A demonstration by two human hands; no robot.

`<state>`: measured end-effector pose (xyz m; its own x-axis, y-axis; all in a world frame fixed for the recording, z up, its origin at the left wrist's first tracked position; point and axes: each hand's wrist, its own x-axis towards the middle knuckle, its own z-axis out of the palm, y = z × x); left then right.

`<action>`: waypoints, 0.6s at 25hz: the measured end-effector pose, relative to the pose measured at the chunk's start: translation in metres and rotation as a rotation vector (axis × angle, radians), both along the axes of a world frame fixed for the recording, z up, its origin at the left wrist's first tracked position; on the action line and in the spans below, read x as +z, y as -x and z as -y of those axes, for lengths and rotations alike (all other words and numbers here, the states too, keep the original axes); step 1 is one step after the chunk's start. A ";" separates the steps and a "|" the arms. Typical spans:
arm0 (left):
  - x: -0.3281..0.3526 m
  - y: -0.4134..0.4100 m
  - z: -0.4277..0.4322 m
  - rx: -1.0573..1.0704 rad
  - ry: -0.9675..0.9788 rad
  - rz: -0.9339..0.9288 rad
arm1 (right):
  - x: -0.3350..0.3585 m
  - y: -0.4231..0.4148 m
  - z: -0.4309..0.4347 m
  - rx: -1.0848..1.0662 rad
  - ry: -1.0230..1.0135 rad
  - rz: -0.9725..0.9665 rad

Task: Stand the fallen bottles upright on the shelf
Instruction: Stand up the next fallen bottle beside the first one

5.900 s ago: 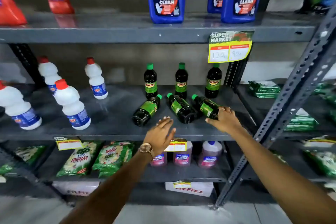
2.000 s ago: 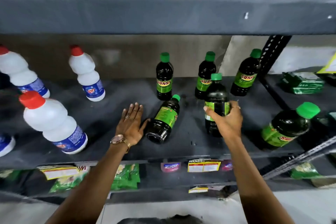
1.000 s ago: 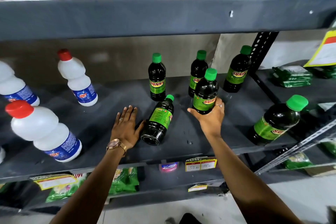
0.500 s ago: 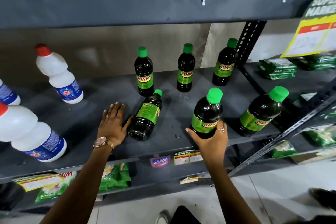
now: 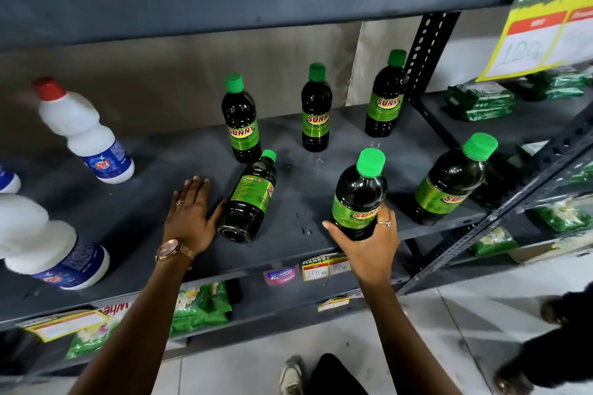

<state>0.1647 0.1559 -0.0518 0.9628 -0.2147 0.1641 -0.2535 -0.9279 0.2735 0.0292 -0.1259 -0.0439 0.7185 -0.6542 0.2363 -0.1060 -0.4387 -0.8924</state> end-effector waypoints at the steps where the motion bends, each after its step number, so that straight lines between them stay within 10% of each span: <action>1: 0.000 0.000 0.000 -0.001 0.004 0.000 | 0.001 0.002 -0.001 0.013 -0.025 0.004; 6: -0.001 -0.001 -0.001 -0.026 -0.010 -0.008 | -0.008 0.056 -0.031 -0.023 -0.088 0.147; 10: -0.002 -0.002 -0.002 -0.029 -0.021 -0.023 | 0.005 0.048 -0.078 0.415 0.018 -0.057; 15: 0.005 -0.003 -0.007 -0.054 0.009 -0.076 | 0.048 -0.049 -0.108 0.468 0.126 -0.544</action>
